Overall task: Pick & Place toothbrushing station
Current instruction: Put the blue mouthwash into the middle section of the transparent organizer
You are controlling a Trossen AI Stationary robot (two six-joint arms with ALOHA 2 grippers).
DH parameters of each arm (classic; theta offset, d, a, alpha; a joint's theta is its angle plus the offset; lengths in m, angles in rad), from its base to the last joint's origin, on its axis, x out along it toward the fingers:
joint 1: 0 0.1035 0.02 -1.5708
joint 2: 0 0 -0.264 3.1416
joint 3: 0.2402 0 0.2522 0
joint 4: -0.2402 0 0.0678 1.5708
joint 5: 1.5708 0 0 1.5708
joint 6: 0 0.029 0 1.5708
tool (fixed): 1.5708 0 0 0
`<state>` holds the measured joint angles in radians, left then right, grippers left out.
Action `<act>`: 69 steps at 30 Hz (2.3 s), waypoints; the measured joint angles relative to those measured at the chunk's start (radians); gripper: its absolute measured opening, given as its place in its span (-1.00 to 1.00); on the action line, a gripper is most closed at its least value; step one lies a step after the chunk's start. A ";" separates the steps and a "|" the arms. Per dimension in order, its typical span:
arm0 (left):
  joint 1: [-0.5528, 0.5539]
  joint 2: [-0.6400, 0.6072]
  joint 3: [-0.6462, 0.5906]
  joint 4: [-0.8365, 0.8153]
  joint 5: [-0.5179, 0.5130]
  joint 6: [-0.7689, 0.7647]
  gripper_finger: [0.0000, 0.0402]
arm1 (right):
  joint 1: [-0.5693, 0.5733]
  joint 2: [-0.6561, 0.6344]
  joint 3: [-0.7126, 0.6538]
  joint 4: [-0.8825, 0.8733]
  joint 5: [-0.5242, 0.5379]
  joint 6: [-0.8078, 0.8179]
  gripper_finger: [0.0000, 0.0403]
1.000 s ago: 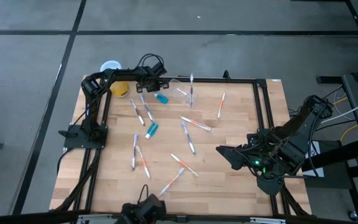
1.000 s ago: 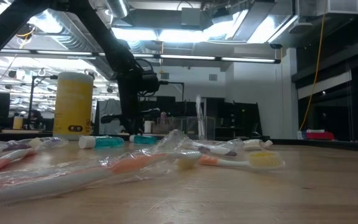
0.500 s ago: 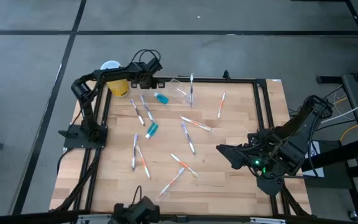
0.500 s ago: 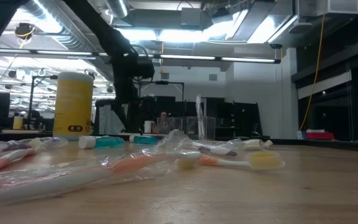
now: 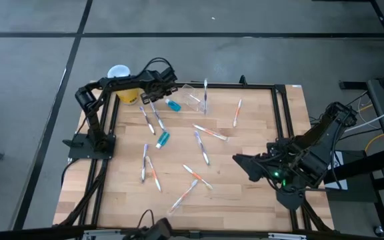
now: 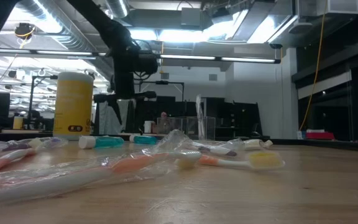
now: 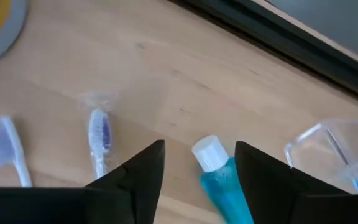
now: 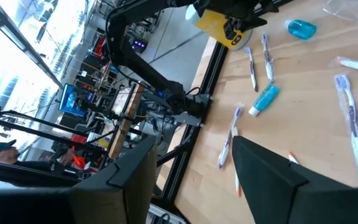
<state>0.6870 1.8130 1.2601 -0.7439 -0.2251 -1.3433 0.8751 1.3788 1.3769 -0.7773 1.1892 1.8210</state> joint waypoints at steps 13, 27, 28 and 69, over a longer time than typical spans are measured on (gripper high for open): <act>-0.012 0.000 -0.217 0.442 0.131 -0.293 -0.11 | 0.000 0.000 0.000 0.000 -0.018 0.016 0.06; -0.071 0.000 -0.217 0.469 0.158 -0.243 -0.12 | 0.000 0.000 0.000 -0.008 -0.019 0.027 0.06; -0.076 0.000 -0.217 0.482 0.152 -0.241 -0.12 | 0.000 0.000 0.000 -0.008 -0.019 0.027 0.06; -0.058 0.110 -0.211 0.596 0.139 0.085 -0.15 | 0.000 -0.001 0.000 0.007 -0.019 0.012 0.06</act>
<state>0.6293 1.9233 1.0492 -0.1483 -0.0859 -1.2578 0.8753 1.3781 1.3769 -0.7707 1.1702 1.8328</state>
